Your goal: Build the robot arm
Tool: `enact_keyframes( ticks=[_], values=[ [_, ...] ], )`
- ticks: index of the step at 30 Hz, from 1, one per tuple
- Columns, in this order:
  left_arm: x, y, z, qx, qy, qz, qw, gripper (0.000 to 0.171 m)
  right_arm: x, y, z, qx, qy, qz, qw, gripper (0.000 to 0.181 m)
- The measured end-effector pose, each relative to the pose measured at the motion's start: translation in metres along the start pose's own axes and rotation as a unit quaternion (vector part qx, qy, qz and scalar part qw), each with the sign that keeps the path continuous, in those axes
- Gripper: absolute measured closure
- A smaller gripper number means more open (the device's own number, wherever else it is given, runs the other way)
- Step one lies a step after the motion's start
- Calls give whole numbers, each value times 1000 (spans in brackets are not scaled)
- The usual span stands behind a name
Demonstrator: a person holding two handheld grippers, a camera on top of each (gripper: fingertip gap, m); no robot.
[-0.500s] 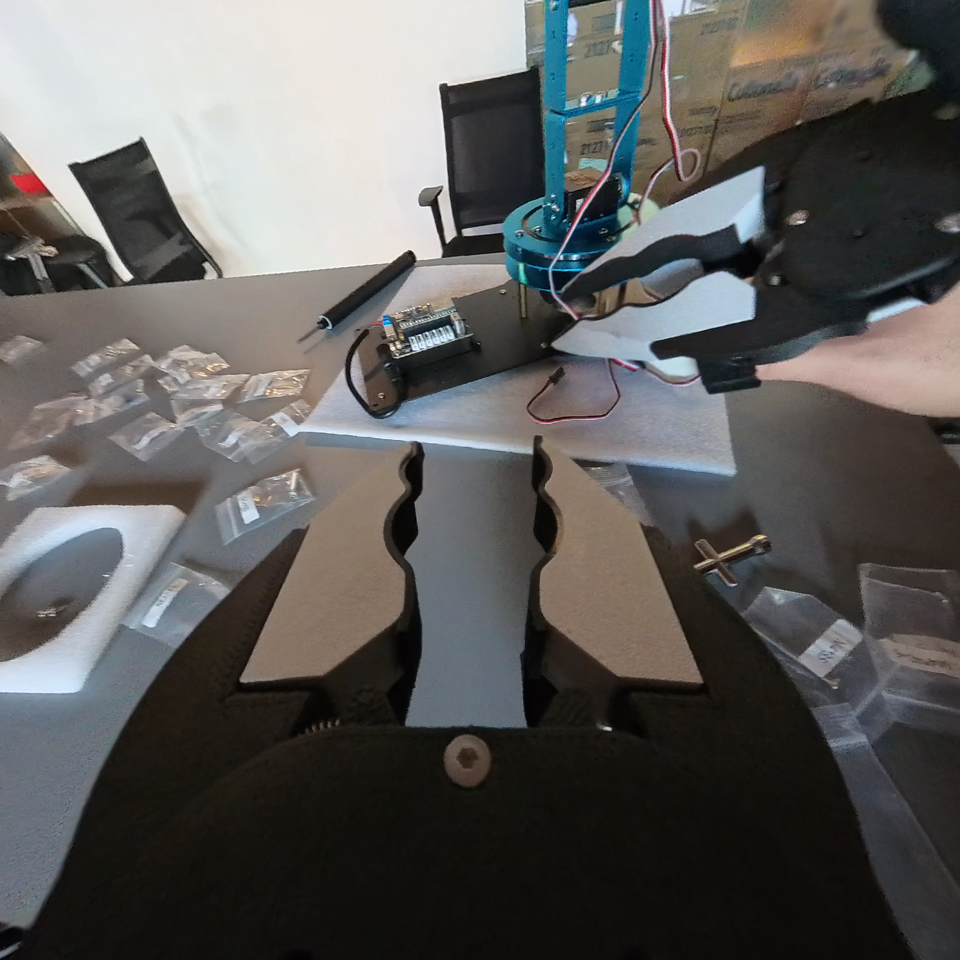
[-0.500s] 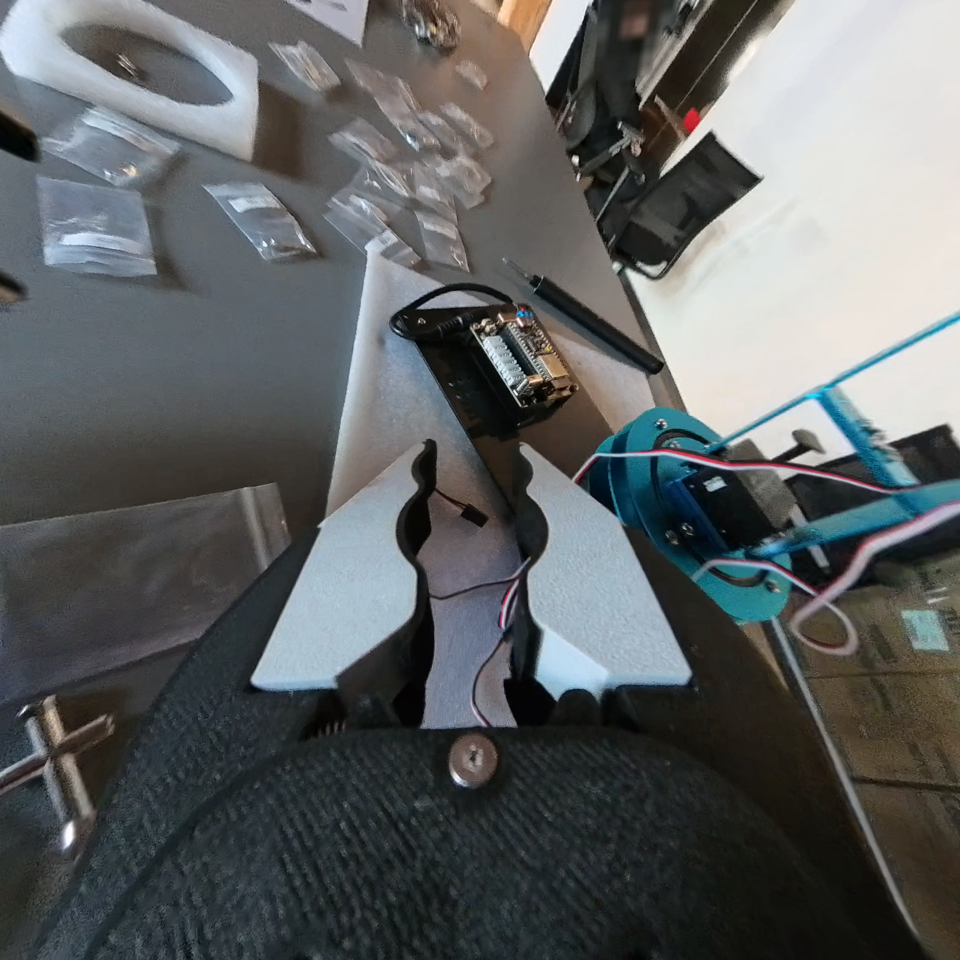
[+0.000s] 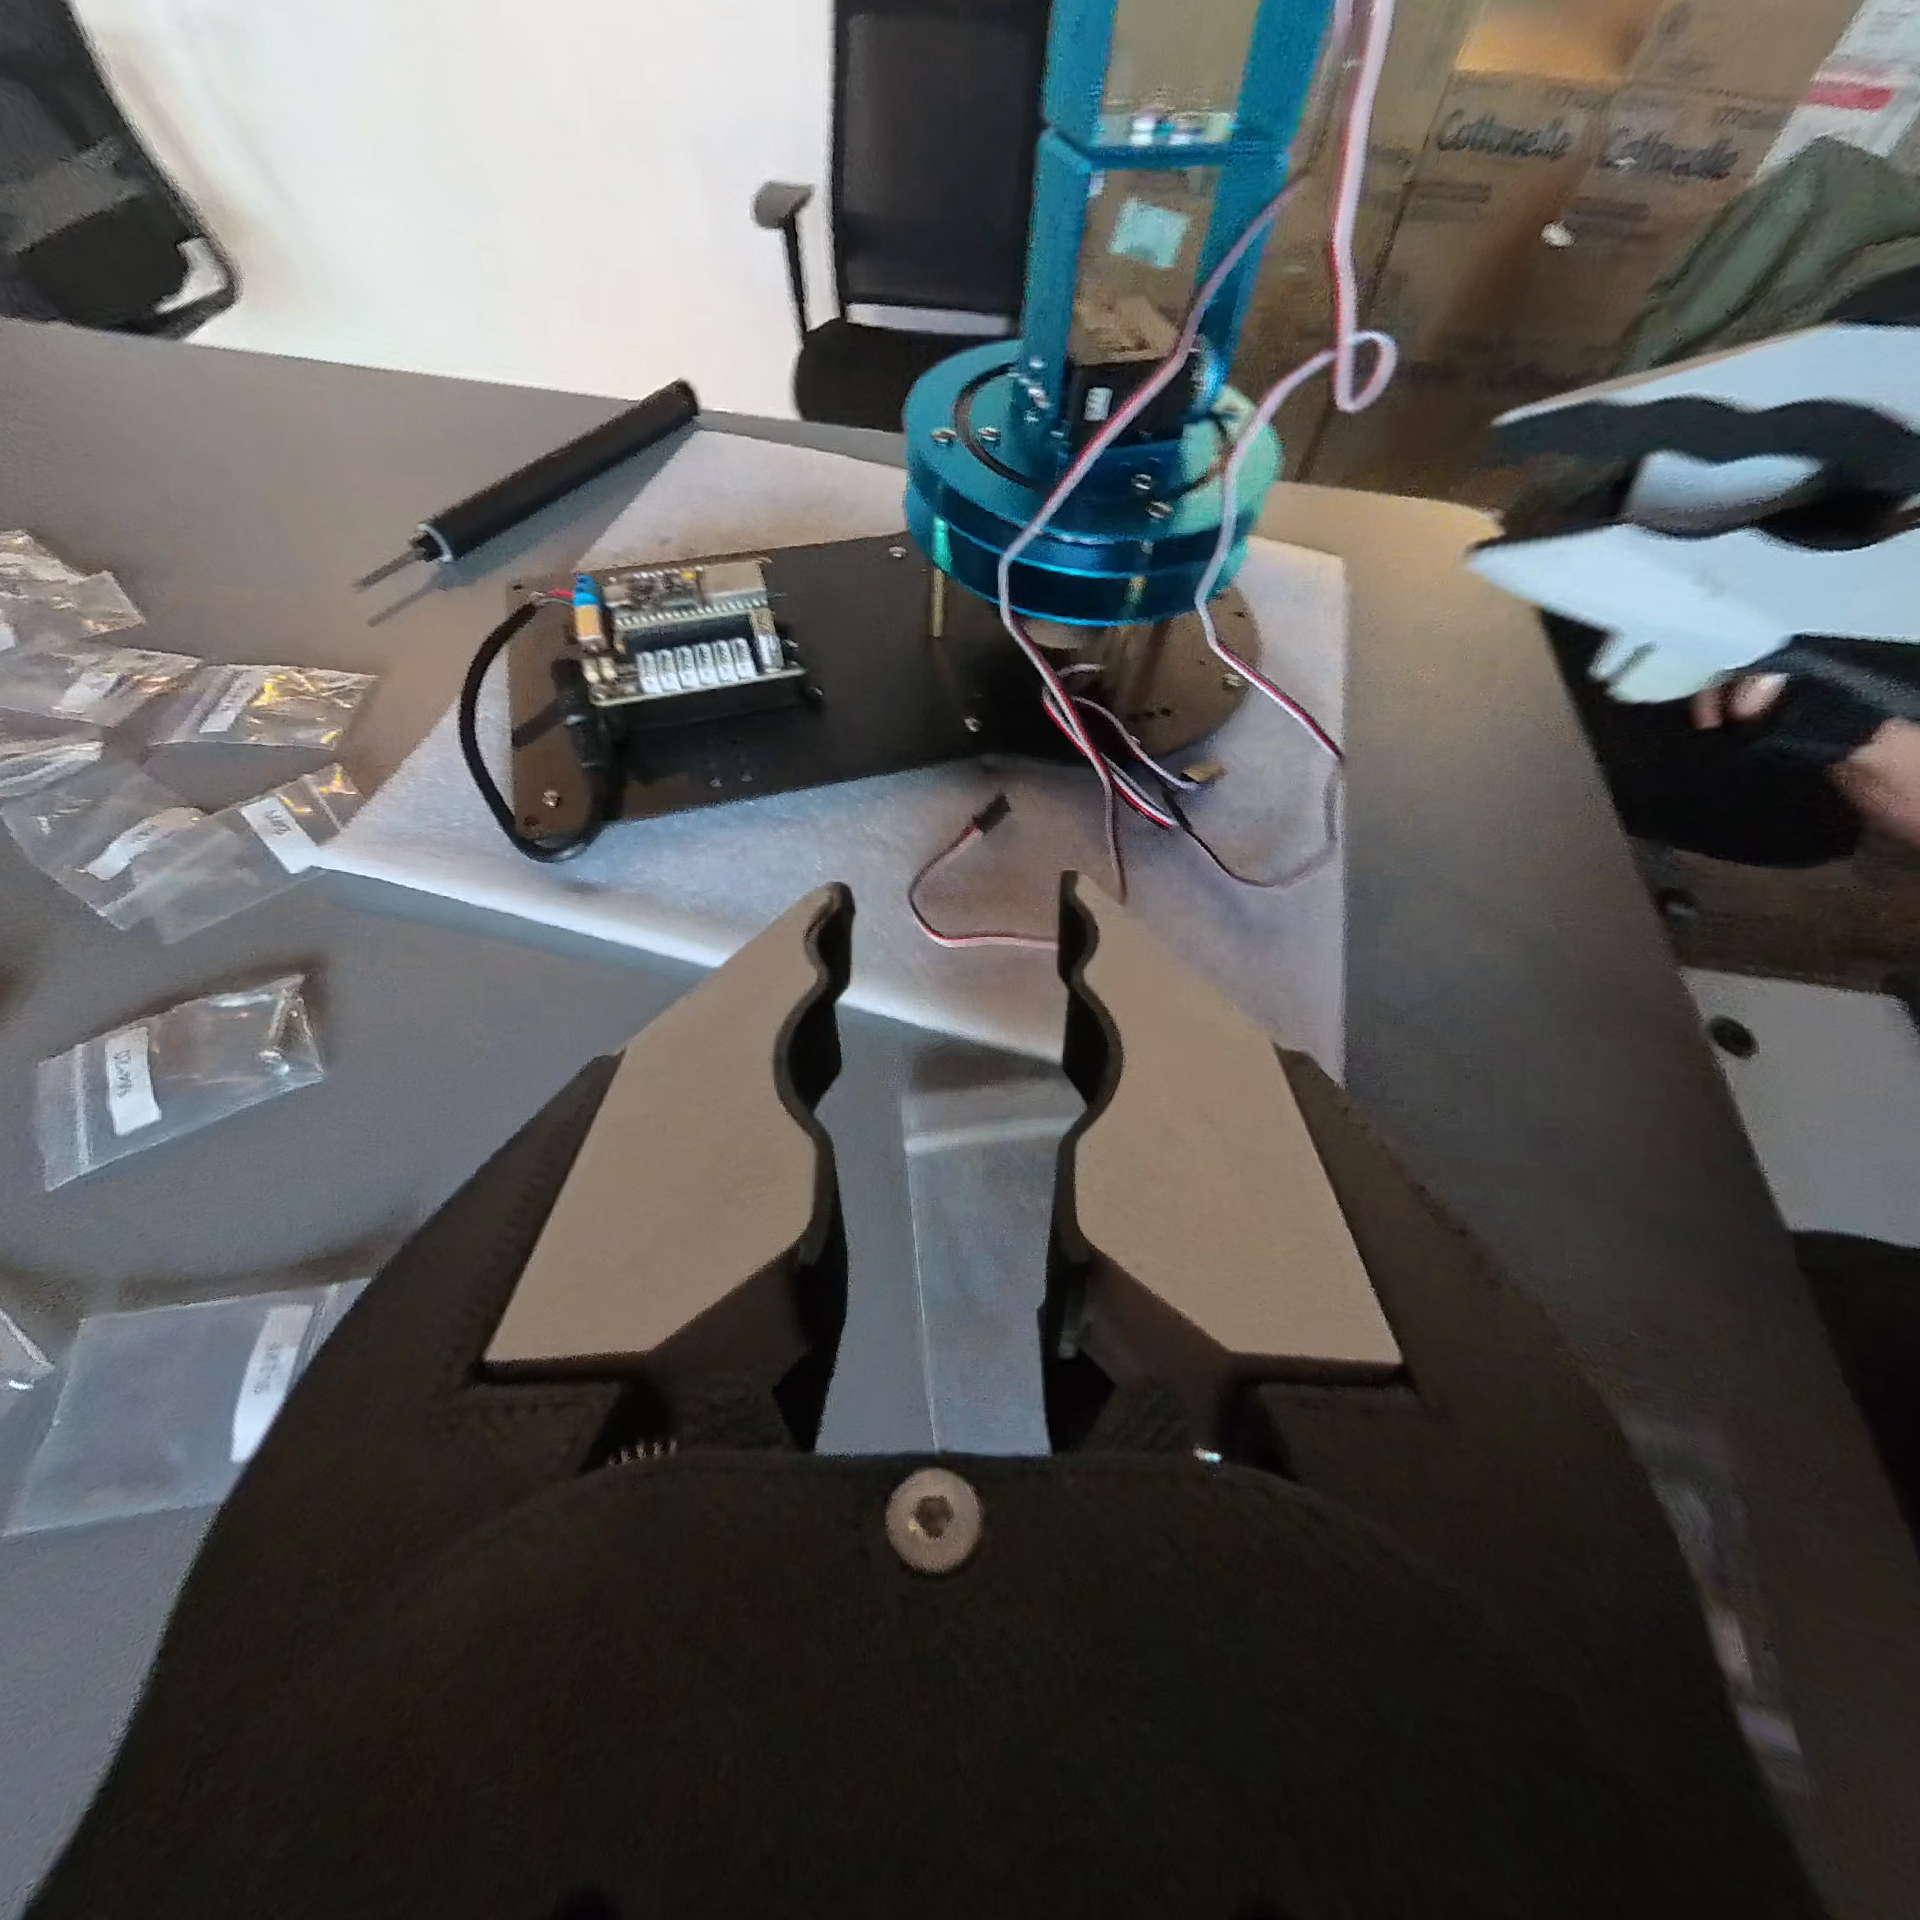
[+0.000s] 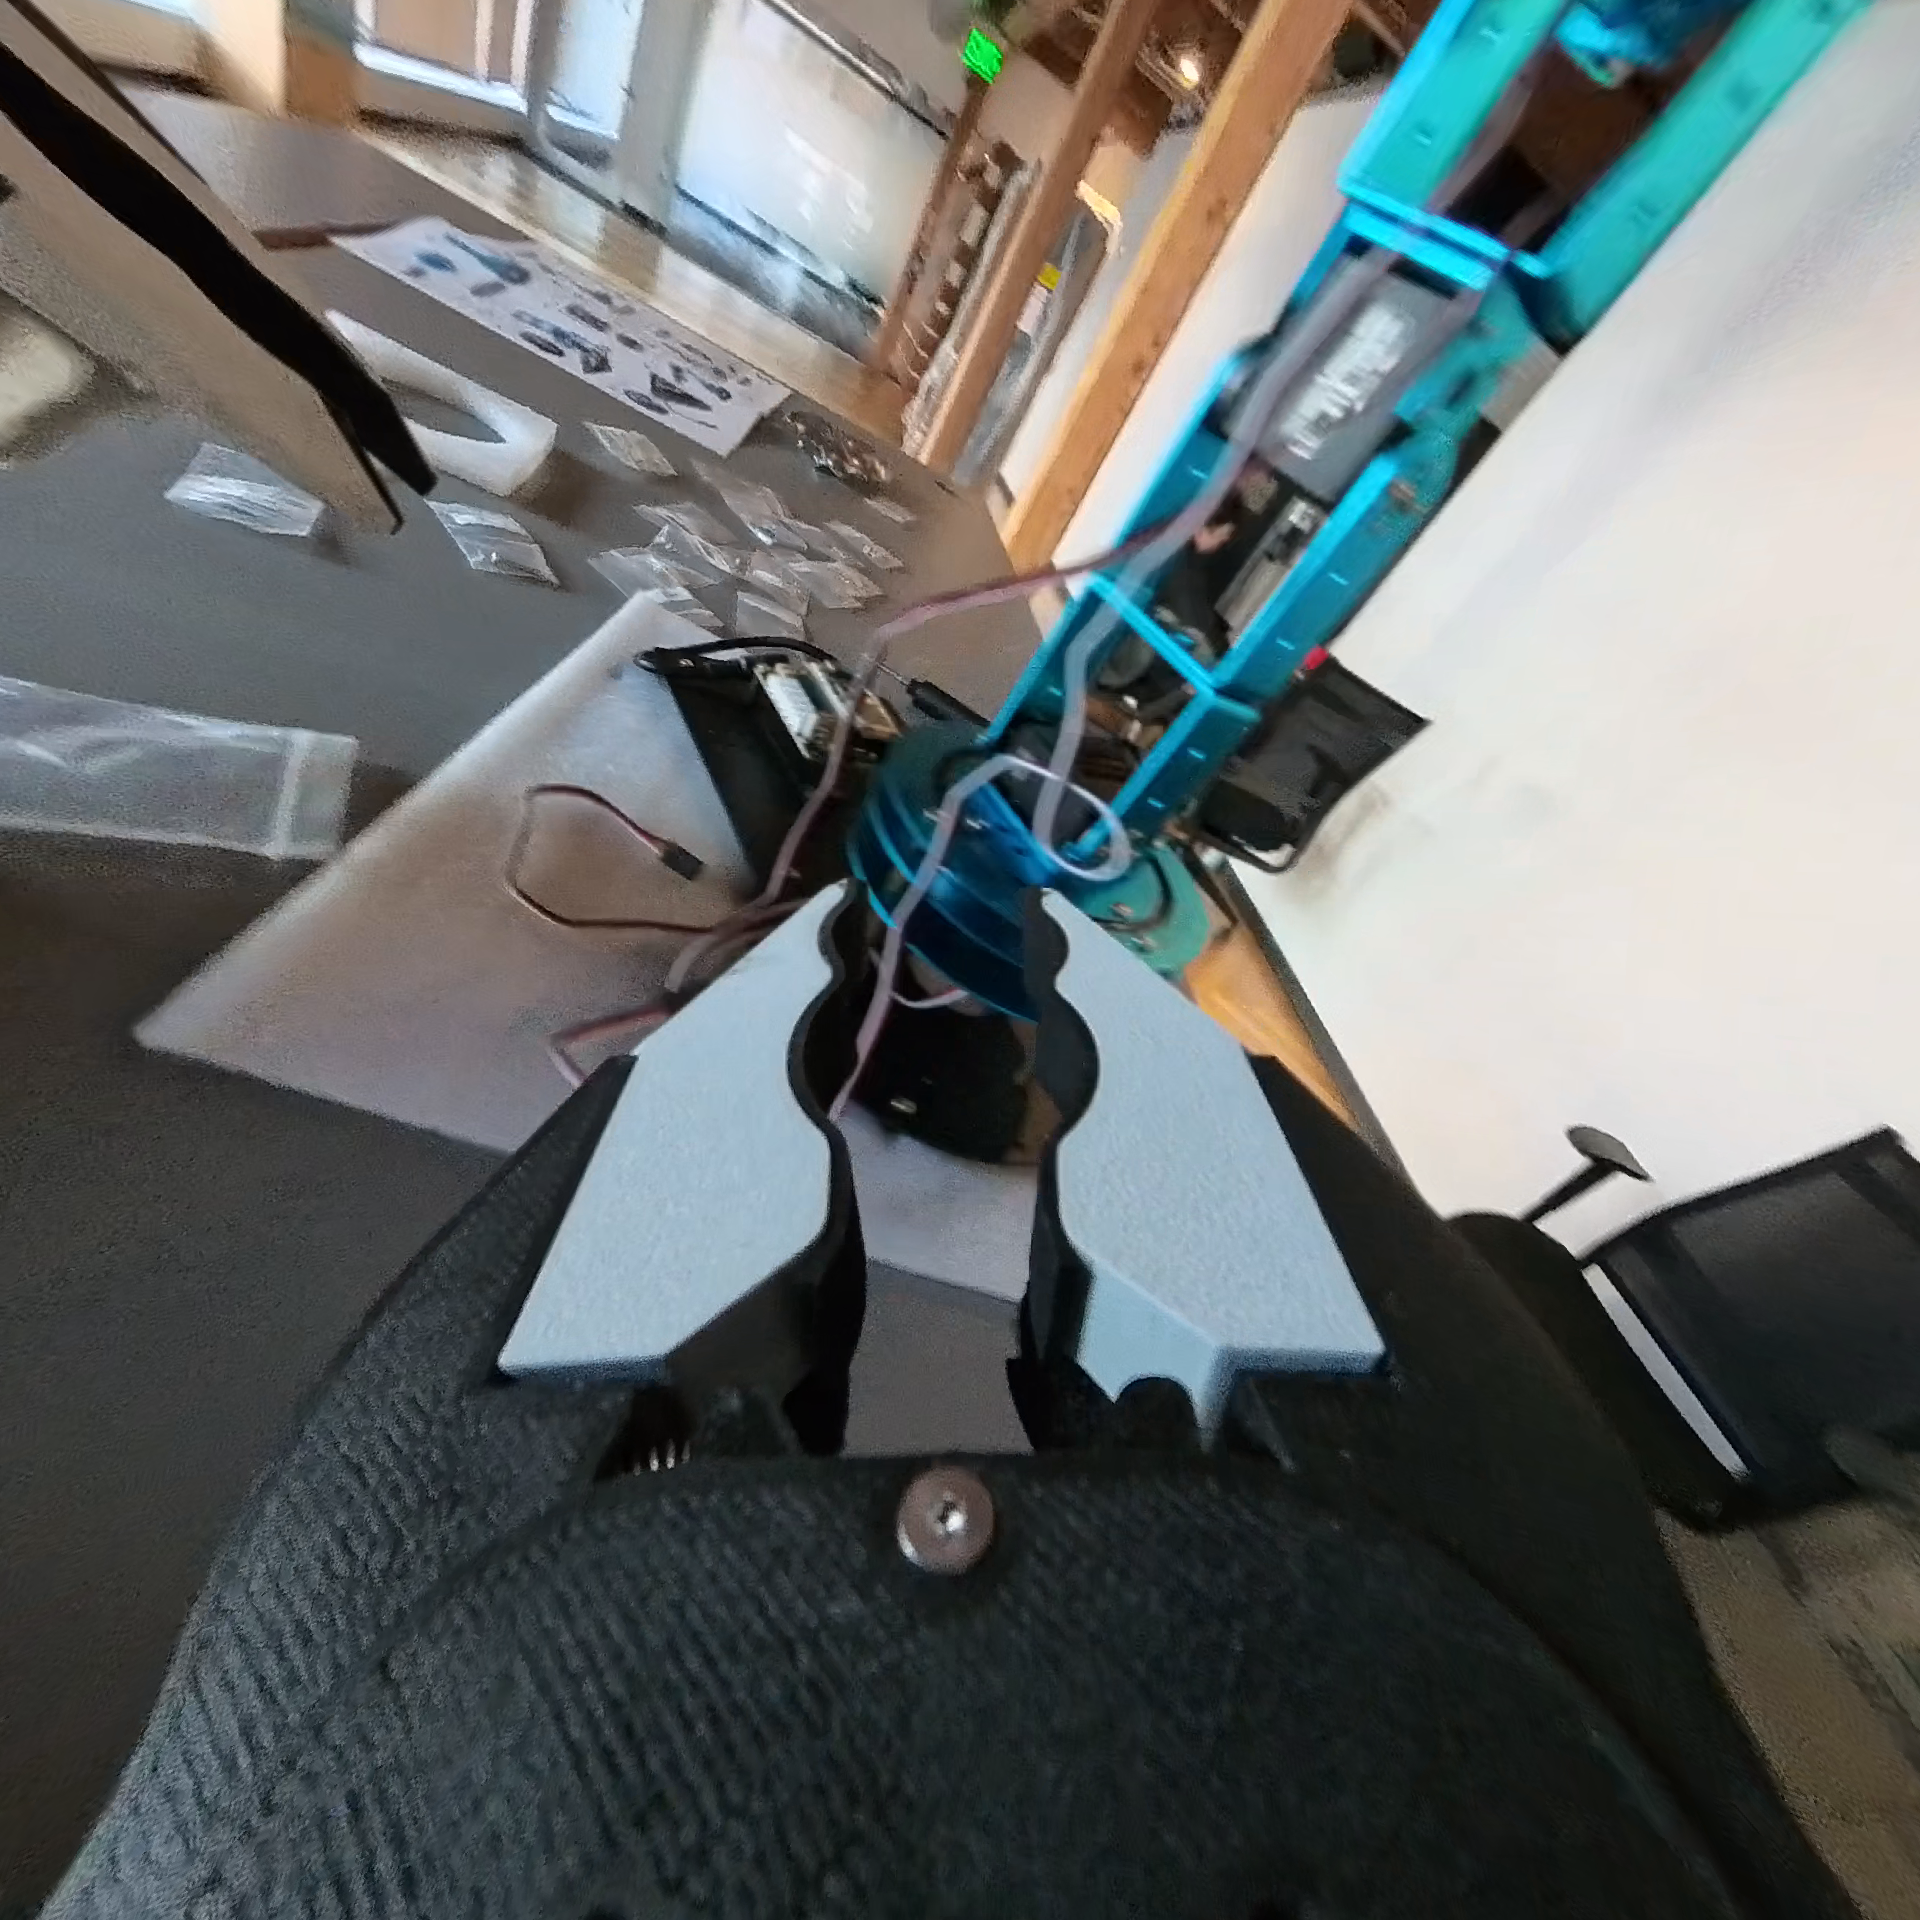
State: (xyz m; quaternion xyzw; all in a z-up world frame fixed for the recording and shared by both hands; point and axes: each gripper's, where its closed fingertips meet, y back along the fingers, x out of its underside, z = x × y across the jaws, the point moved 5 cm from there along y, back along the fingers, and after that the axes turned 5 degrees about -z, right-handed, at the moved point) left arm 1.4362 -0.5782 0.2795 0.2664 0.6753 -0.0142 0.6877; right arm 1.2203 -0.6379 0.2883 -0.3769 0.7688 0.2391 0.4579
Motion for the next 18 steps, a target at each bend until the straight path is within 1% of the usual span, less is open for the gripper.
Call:
enact_keyframes(
  ticks=[3, 5, 6, 7, 8, 9, 13, 15, 18],
  values=[
    [-7, -29, 2, -54, 22, 5, 998, 129, 28, 2, -49, -40, -4, -18, 999, 151],
    [-11, -40, 6, -89, 49, -2, 995, 128, 49, -2, -73, -88, -9, -2, 996, 143],
    [-13, -42, 8, -103, 59, -8, 993, 128, 58, -5, -81, -118, -19, 4, 993, 142],
    [-15, -42, 10, -116, 66, -12, 991, 129, 67, -7, -87, -151, -37, 12, 988, 138],
    [-15, -40, 11, -129, 74, -14, 989, 132, 73, -10, -92, -174, -62, 20, 983, 129],
    [-15, -38, 10, -136, 82, -17, 987, 132, 76, -12, -97, -190, -88, 23, 978, 125],
    [-4, -18, 0, -181, 104, -23, 978, 136, 90, -23, -106, -249, -150, 25, 956, 122],
    [3, -9, -9, -181, 116, -29, 976, 138, 98, -26, -107, -268, -166, 46, 948, 114],
    [8, 4, -19, -164, 127, -41, 977, 145, 101, -23, -101, -289, -193, 38, 937, 115]
  ],
)
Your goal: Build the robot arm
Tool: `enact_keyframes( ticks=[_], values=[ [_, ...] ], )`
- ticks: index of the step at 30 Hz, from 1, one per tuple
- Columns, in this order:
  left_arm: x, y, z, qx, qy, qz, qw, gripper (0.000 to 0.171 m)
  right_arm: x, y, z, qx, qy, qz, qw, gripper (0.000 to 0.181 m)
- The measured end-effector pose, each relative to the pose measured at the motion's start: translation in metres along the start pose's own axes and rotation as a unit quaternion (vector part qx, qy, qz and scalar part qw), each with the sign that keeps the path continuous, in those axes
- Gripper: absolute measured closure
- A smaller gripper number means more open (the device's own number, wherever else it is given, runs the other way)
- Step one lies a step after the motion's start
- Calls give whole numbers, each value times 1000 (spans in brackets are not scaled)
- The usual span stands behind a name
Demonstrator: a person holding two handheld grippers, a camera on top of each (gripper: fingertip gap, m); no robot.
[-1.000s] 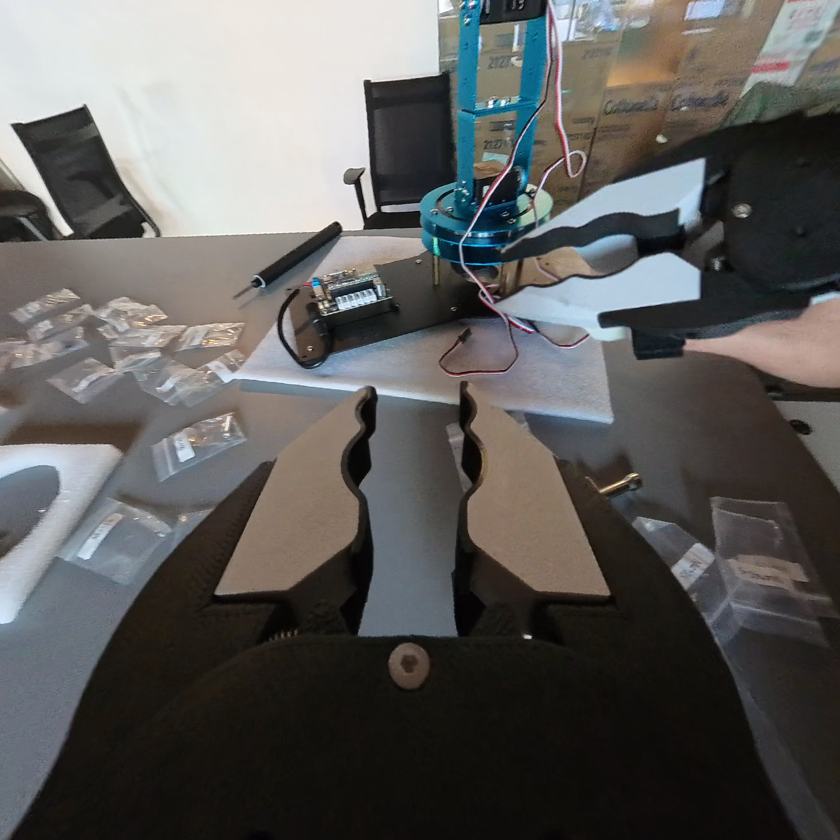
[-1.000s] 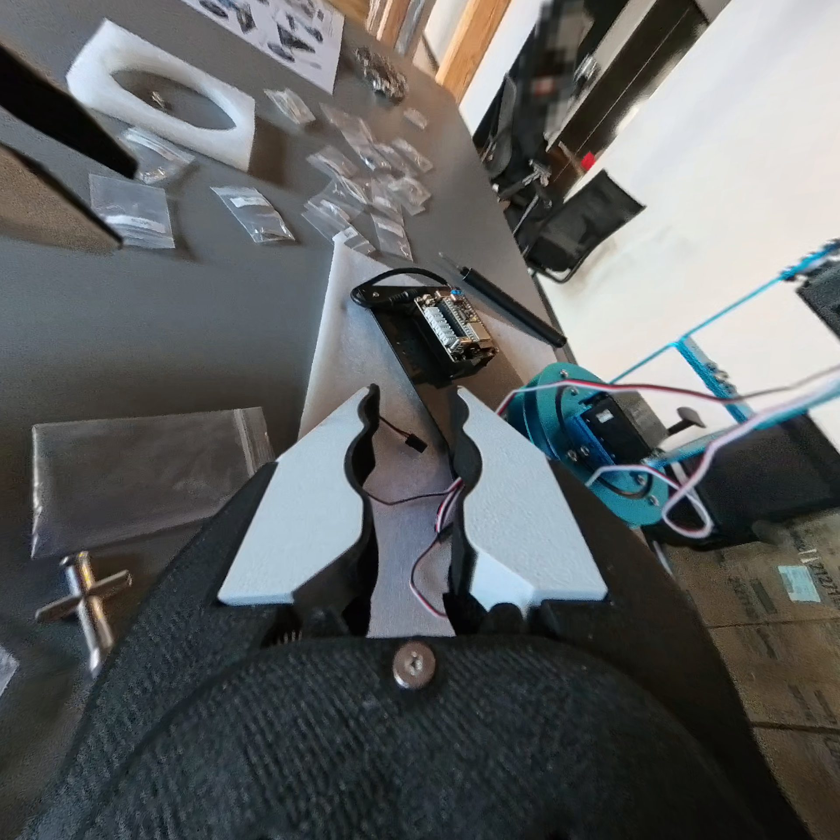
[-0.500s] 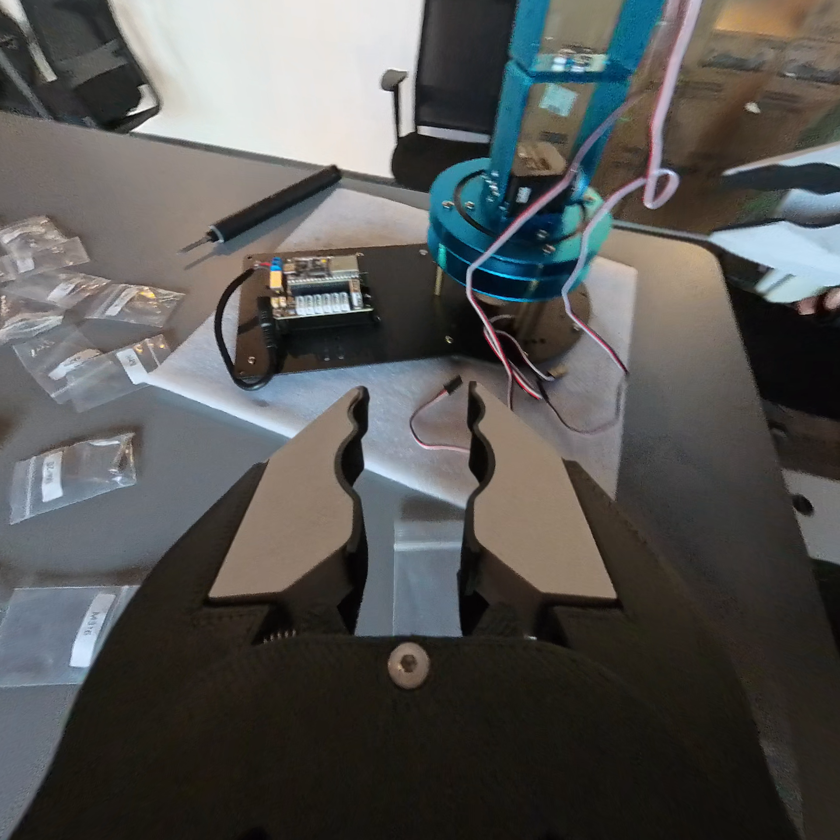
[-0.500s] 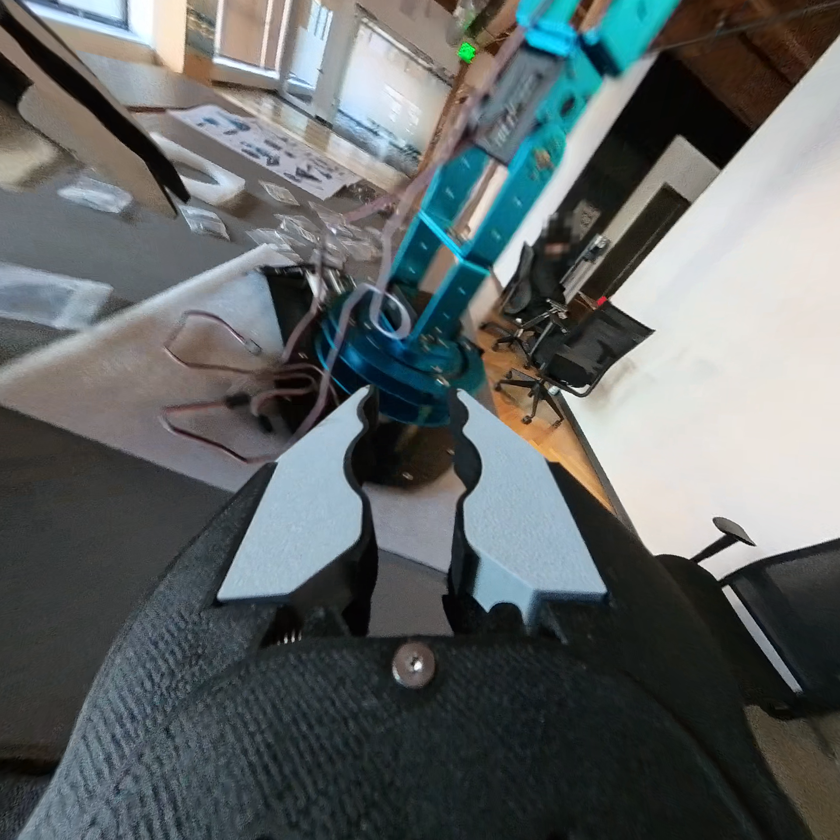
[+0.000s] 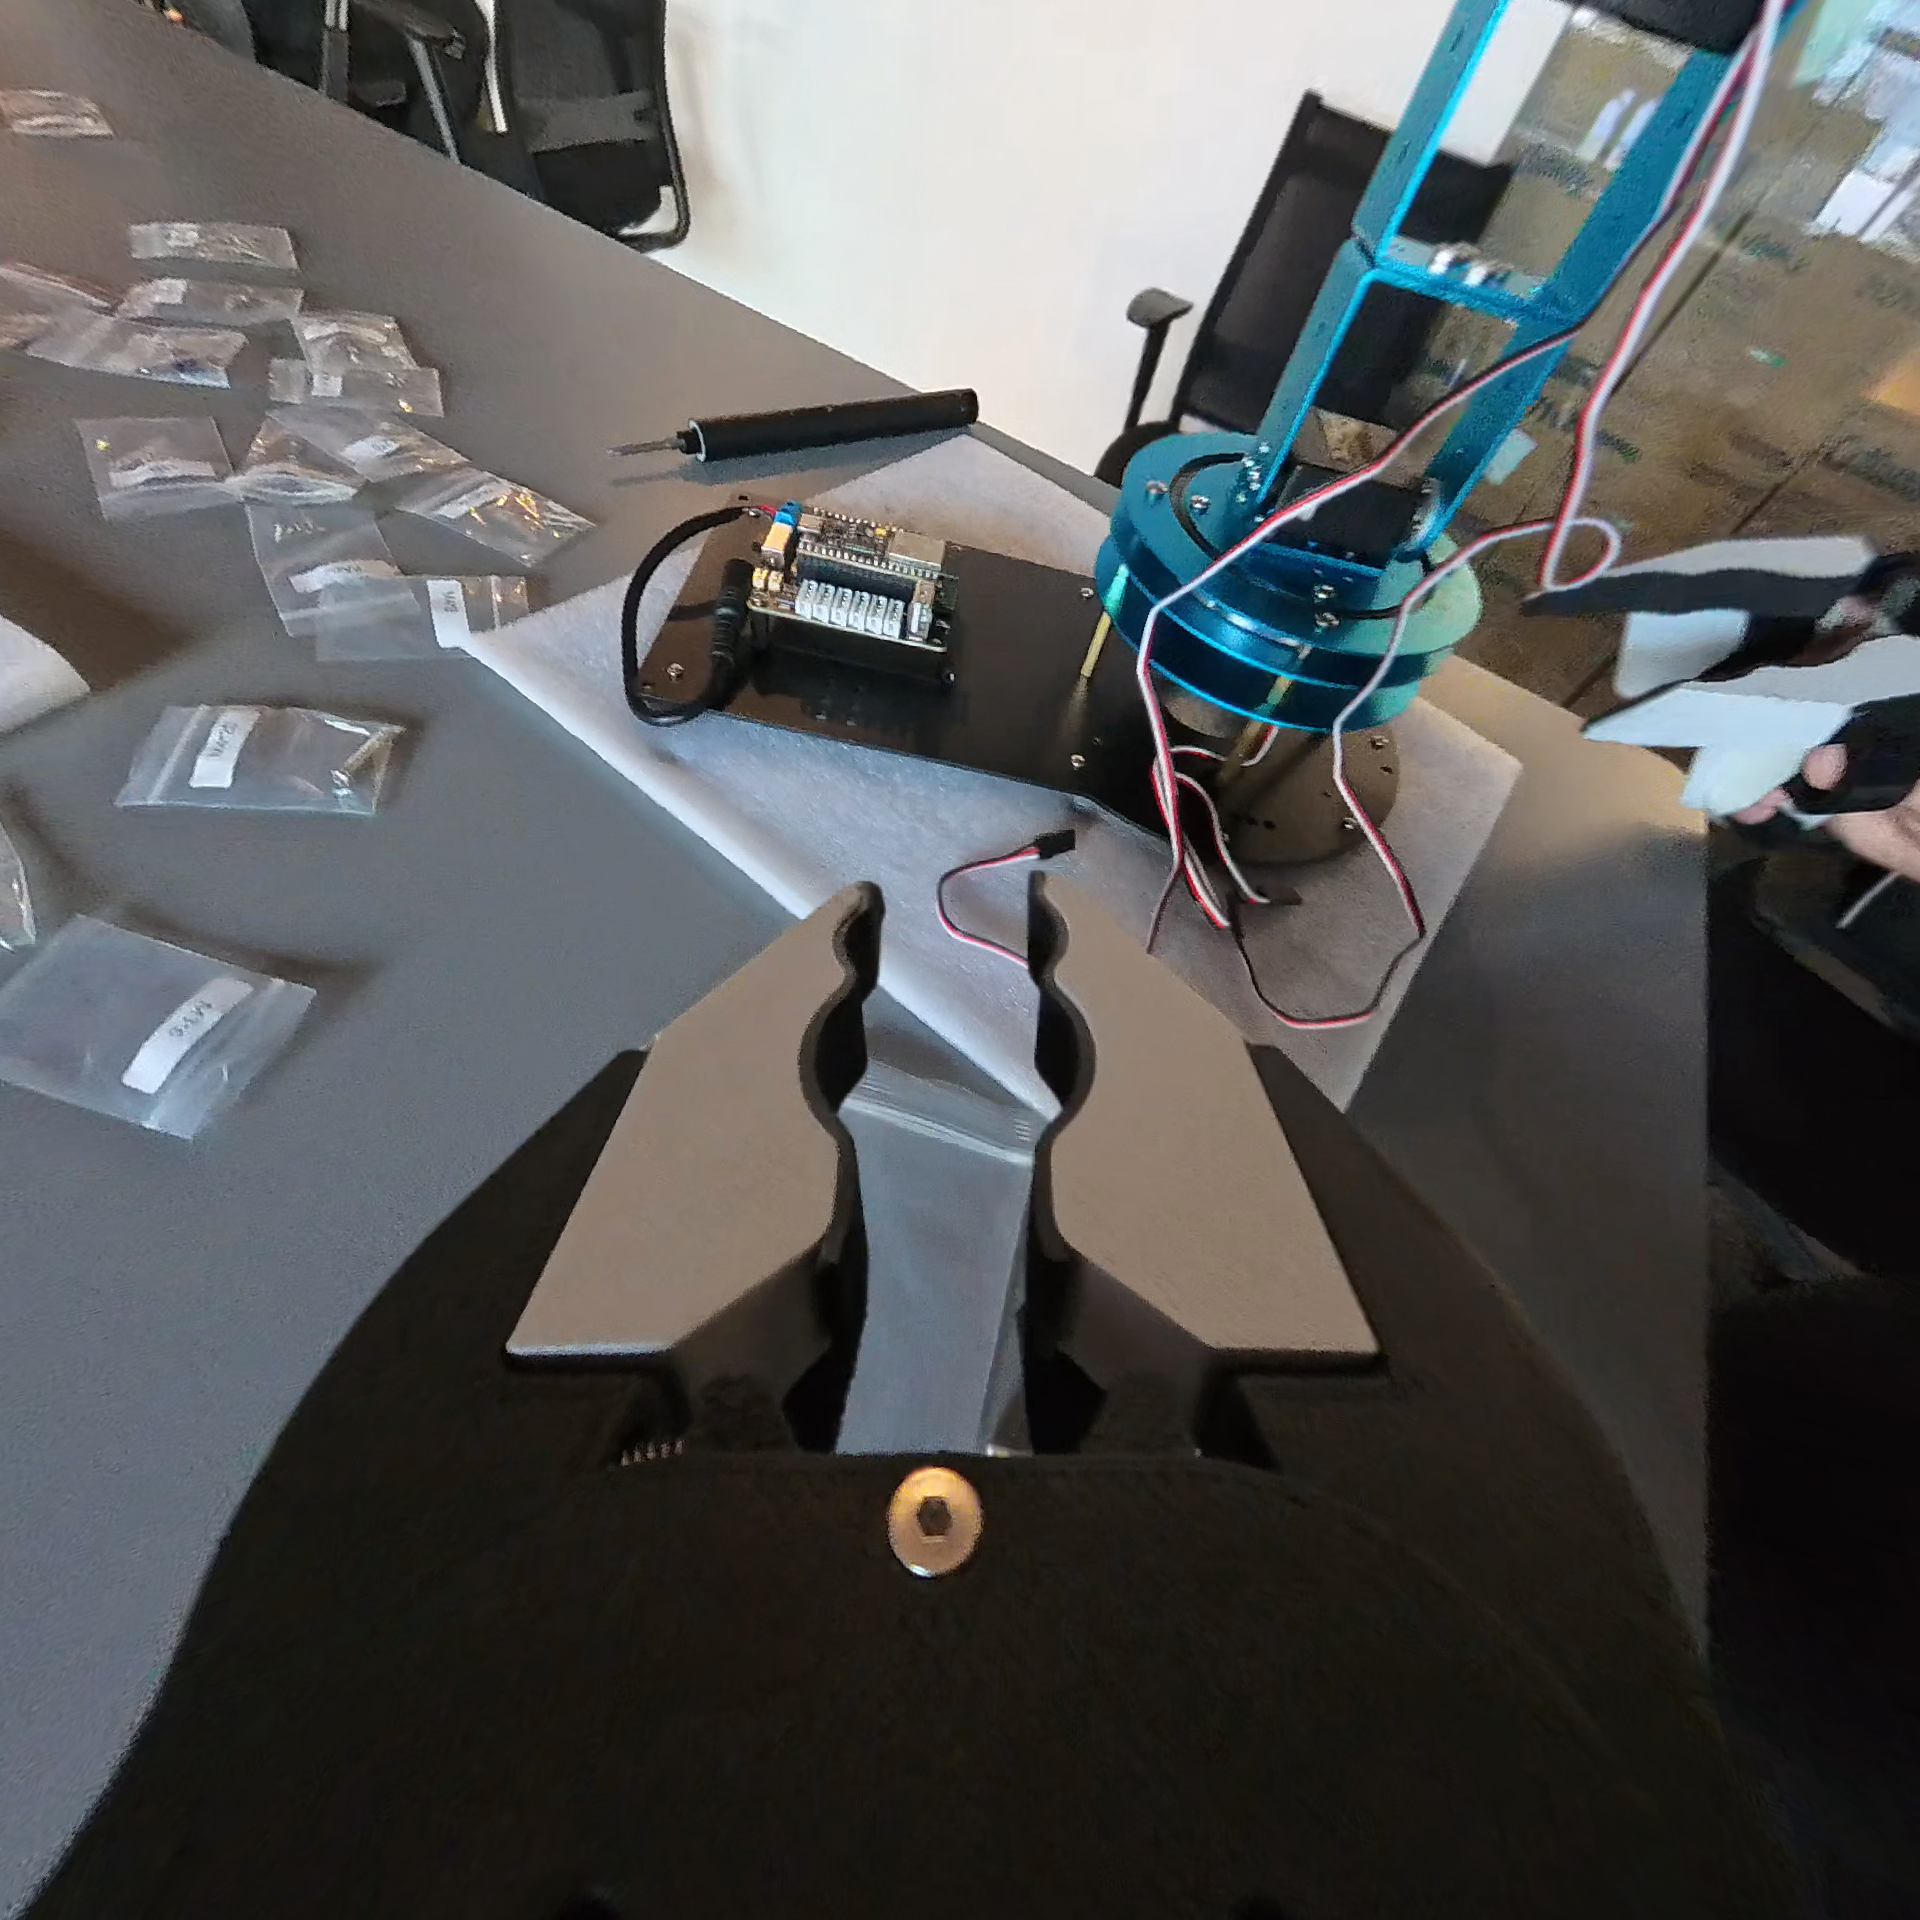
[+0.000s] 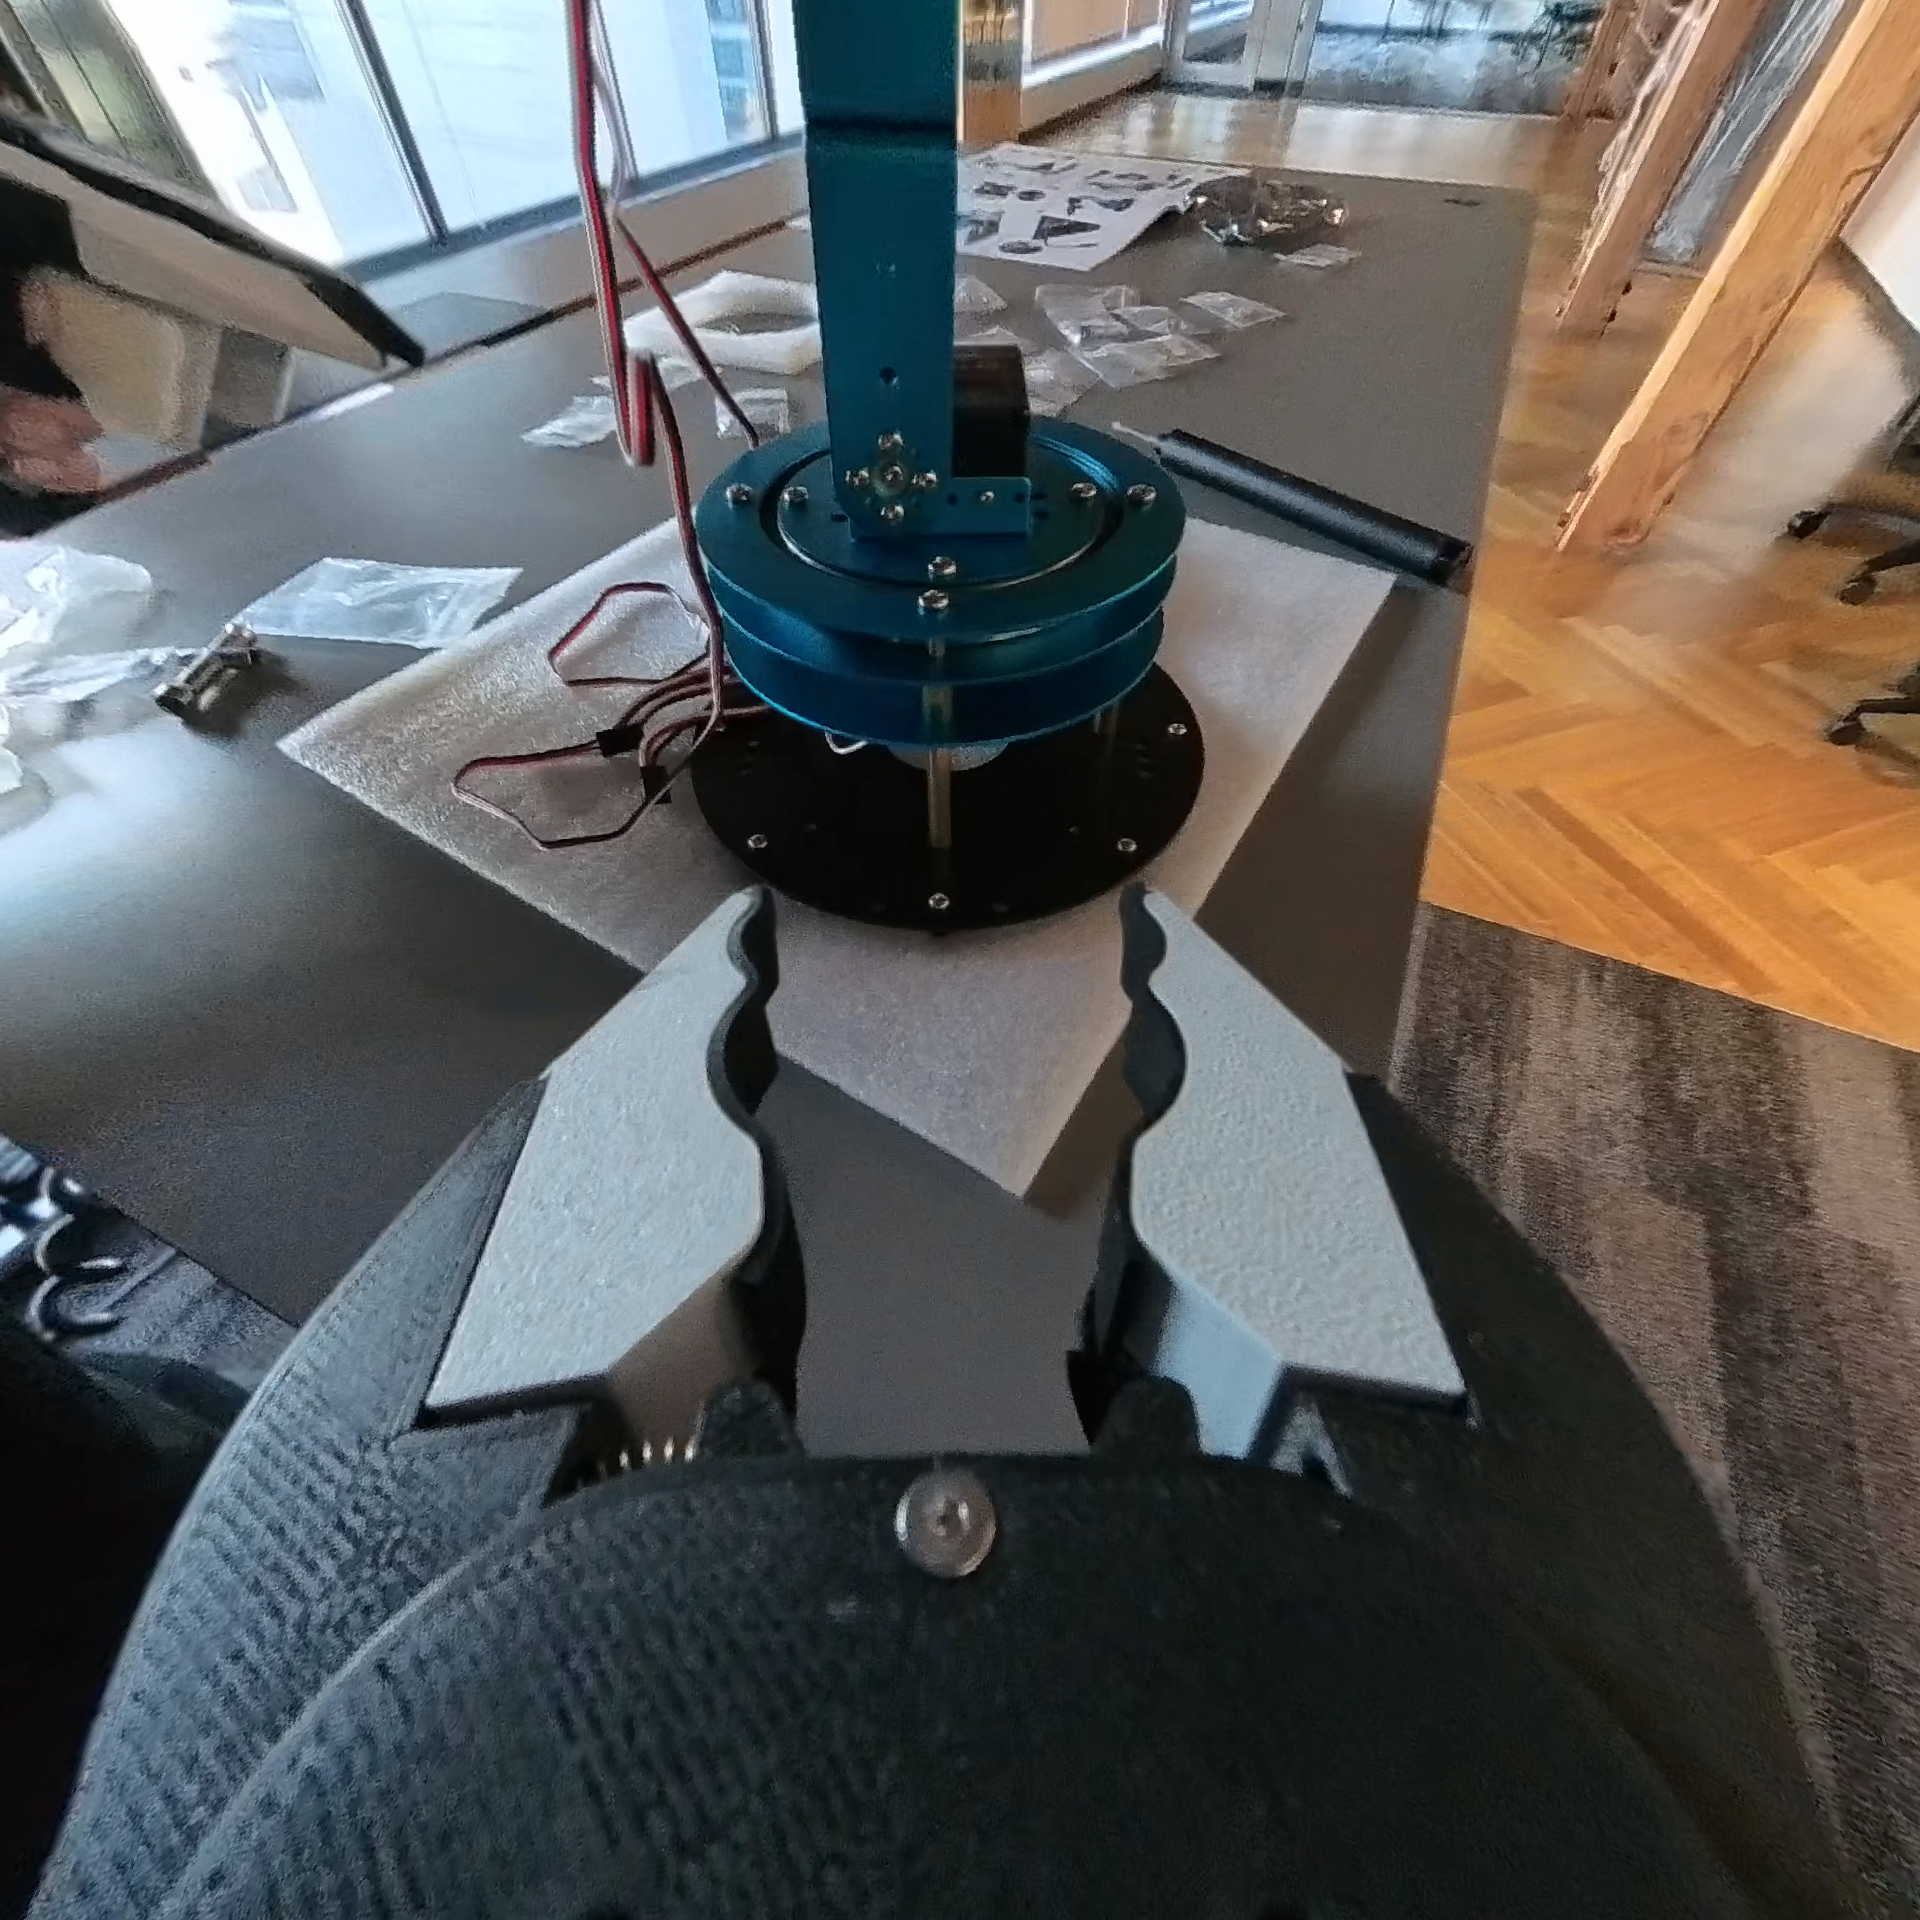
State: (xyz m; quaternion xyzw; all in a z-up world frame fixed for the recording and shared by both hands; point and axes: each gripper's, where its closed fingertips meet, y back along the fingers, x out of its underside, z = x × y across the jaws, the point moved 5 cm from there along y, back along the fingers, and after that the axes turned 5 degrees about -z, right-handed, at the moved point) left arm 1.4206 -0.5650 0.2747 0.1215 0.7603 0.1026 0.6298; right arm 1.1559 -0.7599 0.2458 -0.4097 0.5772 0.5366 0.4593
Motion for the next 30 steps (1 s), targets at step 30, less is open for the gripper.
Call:
enact_keyframes(
  ticks=[30],
  values=[
    [-30, -110, 112, 175, 3, 150, 973, 146, -127, -107, 10, 29, 17, -92, 995, 151]
  ],
)
